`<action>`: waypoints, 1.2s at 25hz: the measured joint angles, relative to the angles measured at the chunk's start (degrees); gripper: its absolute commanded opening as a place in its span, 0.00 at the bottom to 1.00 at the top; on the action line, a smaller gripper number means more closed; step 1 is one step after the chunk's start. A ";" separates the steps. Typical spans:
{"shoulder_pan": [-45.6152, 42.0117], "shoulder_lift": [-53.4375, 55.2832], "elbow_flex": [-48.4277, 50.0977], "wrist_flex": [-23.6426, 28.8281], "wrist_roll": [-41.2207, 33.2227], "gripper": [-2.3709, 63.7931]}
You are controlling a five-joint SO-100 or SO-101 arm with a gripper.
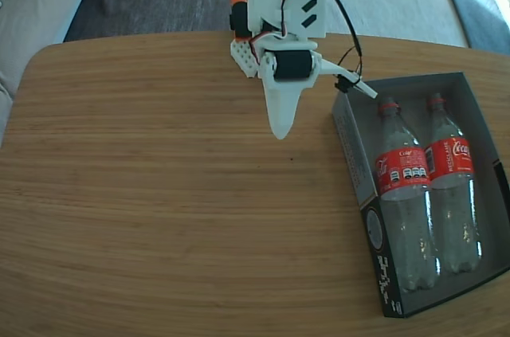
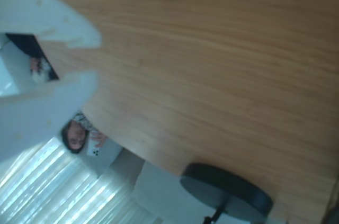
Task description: Grasp the bottles and put them in the box.
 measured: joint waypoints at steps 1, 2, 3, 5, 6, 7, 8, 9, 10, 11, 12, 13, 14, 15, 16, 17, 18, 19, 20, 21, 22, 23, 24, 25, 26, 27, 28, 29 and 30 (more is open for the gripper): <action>0.00 0.35 0.09 0.26 0.09 0.03; 0.00 0.62 0.09 0.26 0.88 0.03; 0.00 0.79 0.09 0.26 2.37 0.03; 0.00 0.79 0.09 0.35 5.54 0.03; 0.00 0.79 0.09 0.35 6.50 0.03; 0.00 0.79 0.09 0.35 7.38 0.03; 0.00 0.79 0.09 0.35 8.17 0.03; 0.00 0.79 0.35 0.35 9.14 0.03; 0.00 0.79 0.97 0.35 10.02 0.03; 0.00 0.79 1.76 0.35 11.07 0.03; -0.09 0.79 2.29 0.35 12.04 0.03; -0.62 0.79 2.55 0.35 13.10 0.03; -1.49 0.79 2.55 0.35 13.89 0.03; -2.02 0.79 2.55 0.35 14.50 0.03; -2.02 0.79 2.72 0.35 15.03 0.03; -1.85 0.88 3.78 0.00 15.29 0.03; -1.67 0.79 5.01 -0.62 15.47 0.03; -1.58 0.79 5.98 -1.14 15.47 0.03; -1.58 0.79 6.86 -1.58 15.47 0.03; -1.58 0.79 7.21 -1.93 15.47 0.03; -1.67 0.79 7.29 -2.11 15.47 0.03; -1.85 0.79 7.47 -2.29 15.47 0.03; -1.76 0.79 7.56 -2.29 15.47 0.03; -1.76 0.79 8.09 -2.29 15.47 0.03; -1.76 0.79 9.14 -2.64 15.47 0.03; -1.67 0.79 10.11 -3.08 15.47 0.03; -1.58 0.79 10.63 -3.43 15.47 0.03; -1.32 0.79 10.63 -3.52 15.47 0.03; -0.88 0.79 10.63 -3.52 15.47 0.03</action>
